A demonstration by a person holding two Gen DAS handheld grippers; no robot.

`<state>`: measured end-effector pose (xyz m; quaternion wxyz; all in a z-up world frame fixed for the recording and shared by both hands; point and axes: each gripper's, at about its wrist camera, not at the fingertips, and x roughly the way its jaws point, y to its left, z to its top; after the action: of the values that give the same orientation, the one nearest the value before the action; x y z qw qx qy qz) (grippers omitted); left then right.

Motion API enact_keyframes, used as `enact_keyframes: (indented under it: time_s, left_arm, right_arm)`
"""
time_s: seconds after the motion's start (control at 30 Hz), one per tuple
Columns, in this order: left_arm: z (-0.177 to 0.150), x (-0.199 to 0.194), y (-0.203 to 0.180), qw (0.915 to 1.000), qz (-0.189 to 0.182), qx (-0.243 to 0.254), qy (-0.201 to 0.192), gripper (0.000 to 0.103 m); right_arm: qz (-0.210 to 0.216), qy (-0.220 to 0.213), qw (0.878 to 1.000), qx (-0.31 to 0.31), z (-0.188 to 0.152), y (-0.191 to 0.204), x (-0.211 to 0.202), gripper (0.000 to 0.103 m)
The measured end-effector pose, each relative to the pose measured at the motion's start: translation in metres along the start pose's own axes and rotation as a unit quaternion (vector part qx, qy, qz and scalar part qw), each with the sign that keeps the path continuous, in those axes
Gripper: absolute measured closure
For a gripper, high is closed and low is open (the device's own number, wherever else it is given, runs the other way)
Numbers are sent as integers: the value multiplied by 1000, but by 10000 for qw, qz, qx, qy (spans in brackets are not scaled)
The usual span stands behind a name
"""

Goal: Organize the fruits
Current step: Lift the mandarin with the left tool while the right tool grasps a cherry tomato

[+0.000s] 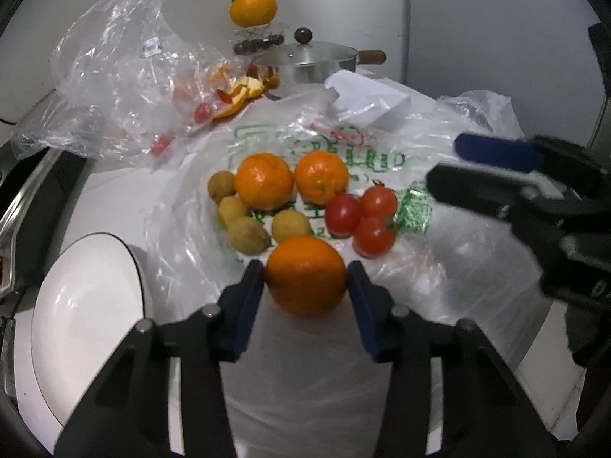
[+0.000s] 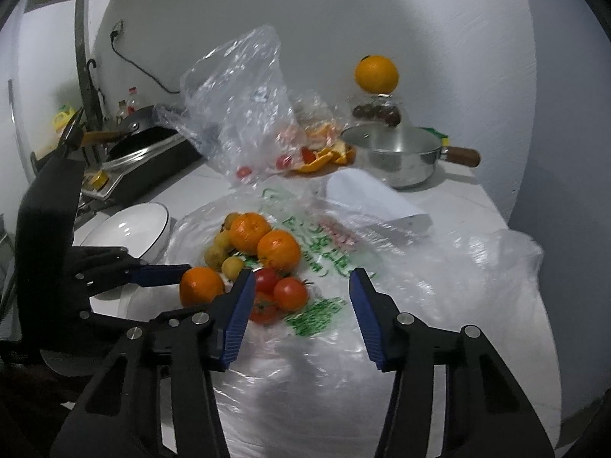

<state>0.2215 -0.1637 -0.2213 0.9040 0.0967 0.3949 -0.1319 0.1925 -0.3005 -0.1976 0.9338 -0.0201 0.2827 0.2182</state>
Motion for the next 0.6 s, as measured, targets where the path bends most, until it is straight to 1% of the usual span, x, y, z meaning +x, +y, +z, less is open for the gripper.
enact_keyframes:
  time_s: [0.07, 0.3, 0.4, 0.53, 0.6]
  left_arm:
    - [0, -5, 2, 10000, -7, -29, -90, 57]
    - [0, -27, 15, 9992, -70, -125, -381, 57]
    - [0, -35, 20, 9986, -107, -163, -495, 57]
    - [-2, -43, 26, 9979, -114, -225, -595, 57]
    - [-3, -47, 30, 9976, -110, -251, -641, 57]
  right_arm:
    - [69, 95, 9999, -19, -1, 4, 6, 55]
    - [185, 361, 9992, 12, -3, 15, 22, 56]
    - [157, 497, 9986, -30, -5, 22, 30, 57]
    - [110, 663, 9977, -72, -8, 29, 39, 61]
    - [95, 710, 9974, -94, -9, 33, 42, 61]
